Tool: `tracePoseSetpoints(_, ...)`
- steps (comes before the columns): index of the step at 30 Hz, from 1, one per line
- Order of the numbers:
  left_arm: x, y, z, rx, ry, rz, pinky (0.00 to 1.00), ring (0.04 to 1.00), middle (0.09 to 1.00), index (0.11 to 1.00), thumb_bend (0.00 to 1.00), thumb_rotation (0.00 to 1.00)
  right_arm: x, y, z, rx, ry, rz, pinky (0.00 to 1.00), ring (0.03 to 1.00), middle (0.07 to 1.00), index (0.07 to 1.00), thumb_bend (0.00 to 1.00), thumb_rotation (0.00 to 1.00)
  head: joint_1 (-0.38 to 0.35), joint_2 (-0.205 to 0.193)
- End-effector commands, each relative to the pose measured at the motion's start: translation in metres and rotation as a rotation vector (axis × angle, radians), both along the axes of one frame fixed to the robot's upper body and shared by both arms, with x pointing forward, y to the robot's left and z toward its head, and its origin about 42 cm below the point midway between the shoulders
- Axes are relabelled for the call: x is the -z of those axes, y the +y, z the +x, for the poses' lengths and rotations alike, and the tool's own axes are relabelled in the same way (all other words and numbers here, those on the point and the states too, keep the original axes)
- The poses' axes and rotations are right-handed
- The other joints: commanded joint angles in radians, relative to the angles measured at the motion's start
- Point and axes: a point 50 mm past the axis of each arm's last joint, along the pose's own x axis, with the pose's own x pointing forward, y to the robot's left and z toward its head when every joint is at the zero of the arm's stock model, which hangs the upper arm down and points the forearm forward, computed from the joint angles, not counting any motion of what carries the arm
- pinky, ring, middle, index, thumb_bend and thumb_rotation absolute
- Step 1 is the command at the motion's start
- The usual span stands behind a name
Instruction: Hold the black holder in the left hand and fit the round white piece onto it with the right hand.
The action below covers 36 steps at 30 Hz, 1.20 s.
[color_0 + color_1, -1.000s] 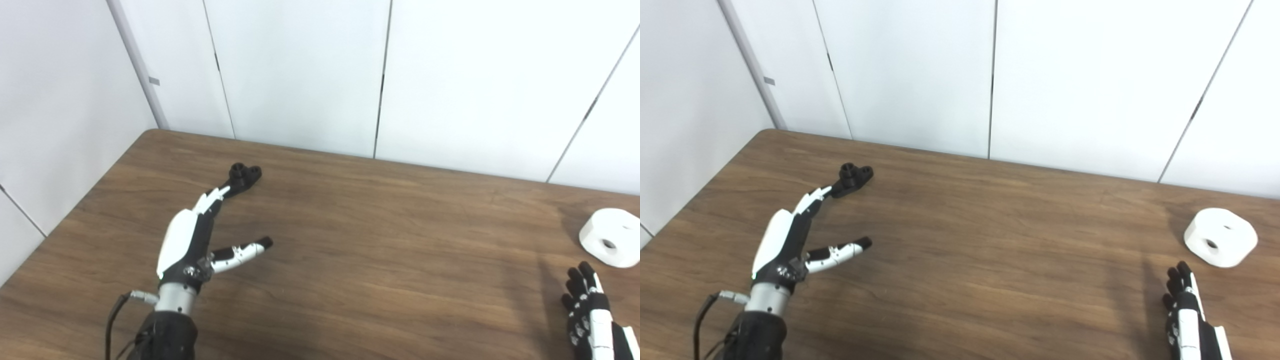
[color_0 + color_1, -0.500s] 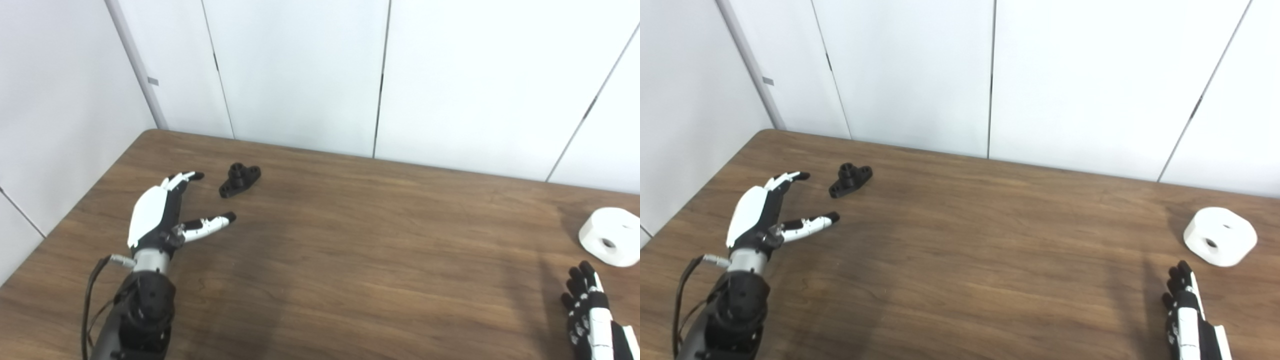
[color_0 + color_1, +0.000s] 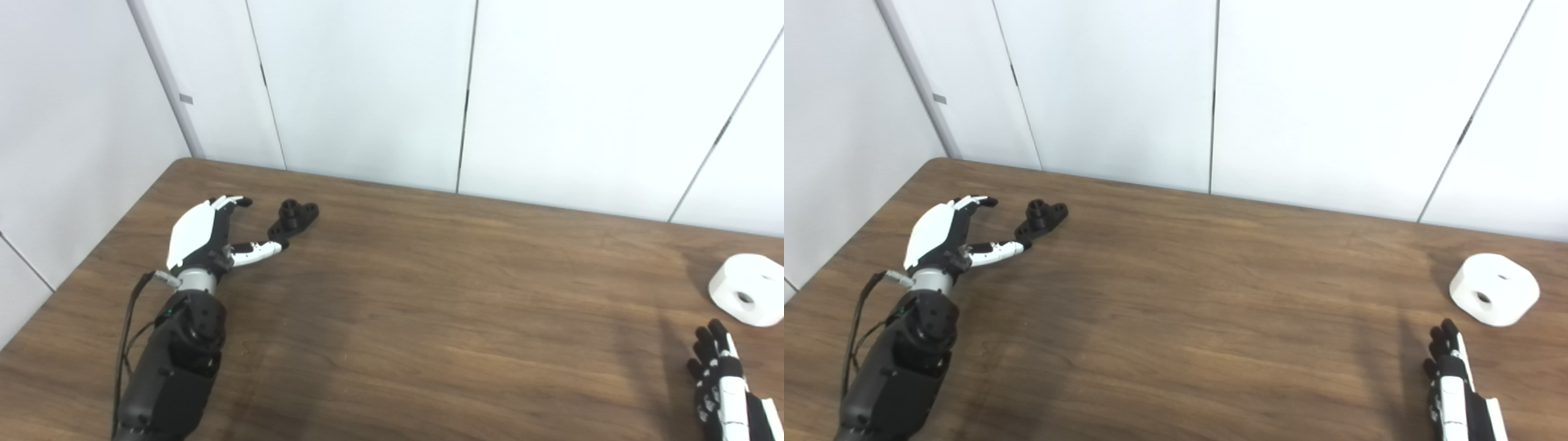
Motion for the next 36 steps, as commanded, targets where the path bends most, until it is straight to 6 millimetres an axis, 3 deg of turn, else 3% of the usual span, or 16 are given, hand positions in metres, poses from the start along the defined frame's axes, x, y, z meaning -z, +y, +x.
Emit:
tracePoseSetpoints(1,-0.030,0.005,0.019,-0.002,-0.066,0.064,1.00,1.000,0.944,0.836,0.88,0.40,-0.008,0.000,-0.003,0.000,-0.035,-0.008,1.00,1.000,0.981,0.997,0.55,1.00,0.000,0.001)
tracePoseSetpoints(17,-0.025,0.006,0.061,-0.012,0.030,0.121,1.00,1.000,0.974,0.855,0.89,0.43,-0.009,0.001,-0.006,0.008,-0.036,-0.007,1.00,1.000,0.988,1.000,0.54,1.00,-0.008,0.006)
tracePoseSetpoints(31,-0.025,0.008,0.080,-0.022,0.070,0.131,1.00,1.000,0.962,0.828,0.89,0.36,-0.009,0.000,-0.009,0.019,-0.038,-0.011,1.00,0.998,0.975,0.991,0.54,1.00,-0.015,0.015)
tracePoseSetpoints(36,-0.024,0.006,0.083,-0.014,0.094,0.153,1.00,1.000,0.947,0.780,0.88,0.40,-0.010,0.000,-0.009,0.016,-0.036,-0.023,1.00,0.999,0.976,0.993,0.54,1.00,-0.016,0.020)
